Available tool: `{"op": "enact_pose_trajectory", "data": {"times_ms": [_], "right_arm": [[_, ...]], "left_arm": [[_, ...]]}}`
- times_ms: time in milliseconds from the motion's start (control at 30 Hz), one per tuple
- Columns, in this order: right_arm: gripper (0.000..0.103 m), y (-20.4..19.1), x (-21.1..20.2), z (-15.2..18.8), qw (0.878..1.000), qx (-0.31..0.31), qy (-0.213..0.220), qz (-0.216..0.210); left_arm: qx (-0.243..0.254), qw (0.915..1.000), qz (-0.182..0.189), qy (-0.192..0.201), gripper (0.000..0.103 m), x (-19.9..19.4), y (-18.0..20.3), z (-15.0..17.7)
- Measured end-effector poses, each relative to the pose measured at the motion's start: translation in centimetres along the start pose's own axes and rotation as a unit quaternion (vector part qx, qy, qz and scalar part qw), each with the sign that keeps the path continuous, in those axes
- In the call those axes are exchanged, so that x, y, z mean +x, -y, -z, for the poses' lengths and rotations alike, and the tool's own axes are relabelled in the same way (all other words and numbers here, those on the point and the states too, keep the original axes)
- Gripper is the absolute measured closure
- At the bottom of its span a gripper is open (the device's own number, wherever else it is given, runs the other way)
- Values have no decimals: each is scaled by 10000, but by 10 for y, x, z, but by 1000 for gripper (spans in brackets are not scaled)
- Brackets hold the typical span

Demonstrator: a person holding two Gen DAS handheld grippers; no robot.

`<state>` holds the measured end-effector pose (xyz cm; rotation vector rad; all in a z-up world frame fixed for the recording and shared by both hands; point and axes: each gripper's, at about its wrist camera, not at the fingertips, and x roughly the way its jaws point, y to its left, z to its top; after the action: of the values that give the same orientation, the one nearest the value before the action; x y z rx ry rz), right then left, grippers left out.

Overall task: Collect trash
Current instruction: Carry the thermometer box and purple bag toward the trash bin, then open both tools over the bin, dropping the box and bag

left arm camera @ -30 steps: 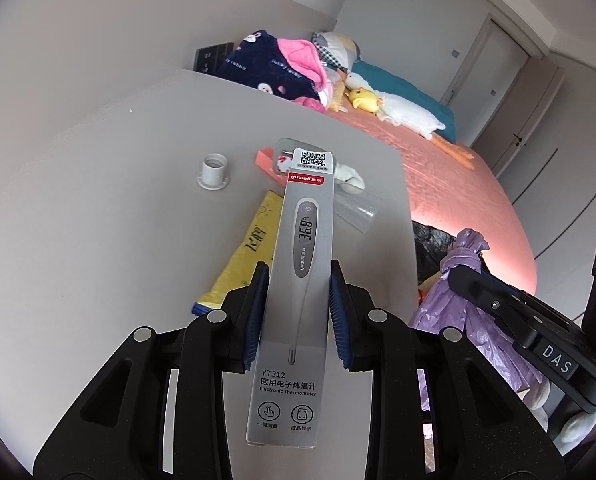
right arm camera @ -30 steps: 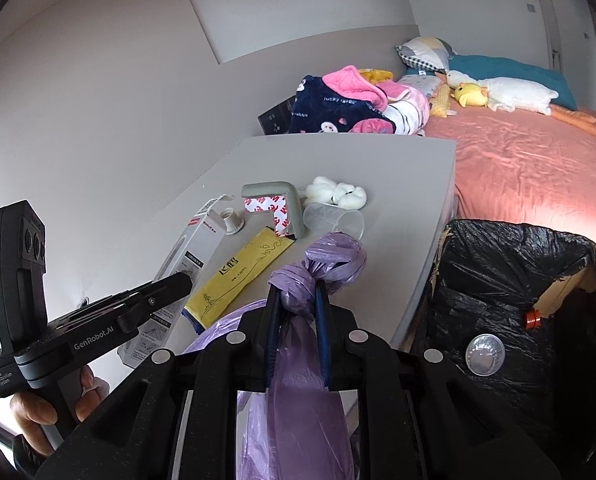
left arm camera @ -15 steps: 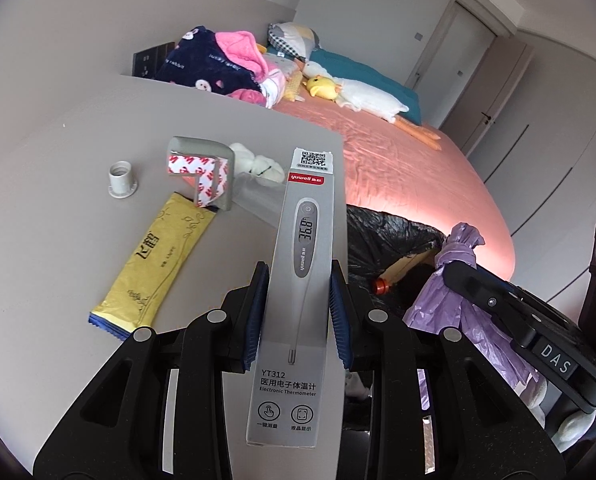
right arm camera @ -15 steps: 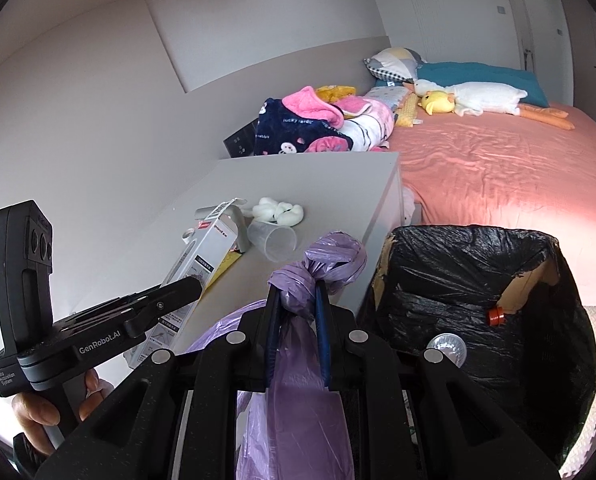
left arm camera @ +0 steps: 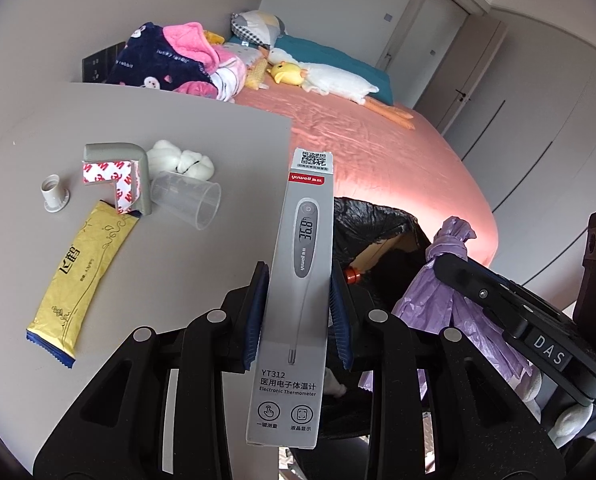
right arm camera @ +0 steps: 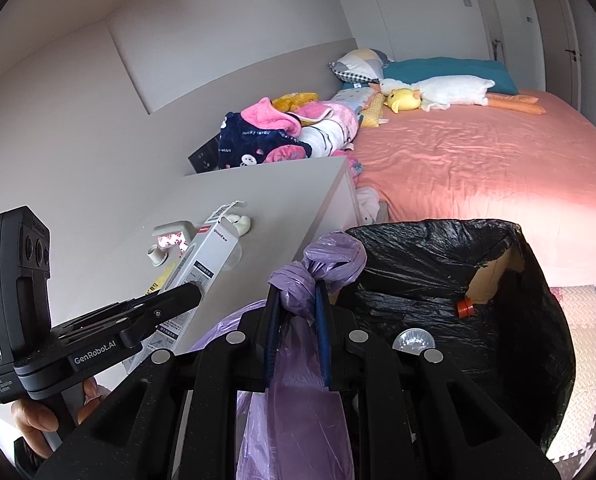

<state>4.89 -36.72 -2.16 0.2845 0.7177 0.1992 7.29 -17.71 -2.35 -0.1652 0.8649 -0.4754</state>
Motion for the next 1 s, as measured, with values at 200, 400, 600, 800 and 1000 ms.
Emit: {"op": "enact_pose_trajectory", "data": {"times_ms": [200,400,600,800,1000], "right_arm": [[85,18,-8,-2,9997,126,106,173],[85,41,-17,-8,9985,331,206,383],[85,61,-25,-11,9968,495,260,568],[85,76,-30,-11,9953,636,272,677],[85,84,-28,-11,9945,699,216,753]], "left_arm": [[146,9997,183,-94,73,11,17,-6],[318,9983,446,-202,73,23,38,-11],[413,9964,664,-342,73,34,51,-13],[452,9948,804,-442,73,41,58,-15],[458,9931,913,-569,73,50,62,-15]]}}
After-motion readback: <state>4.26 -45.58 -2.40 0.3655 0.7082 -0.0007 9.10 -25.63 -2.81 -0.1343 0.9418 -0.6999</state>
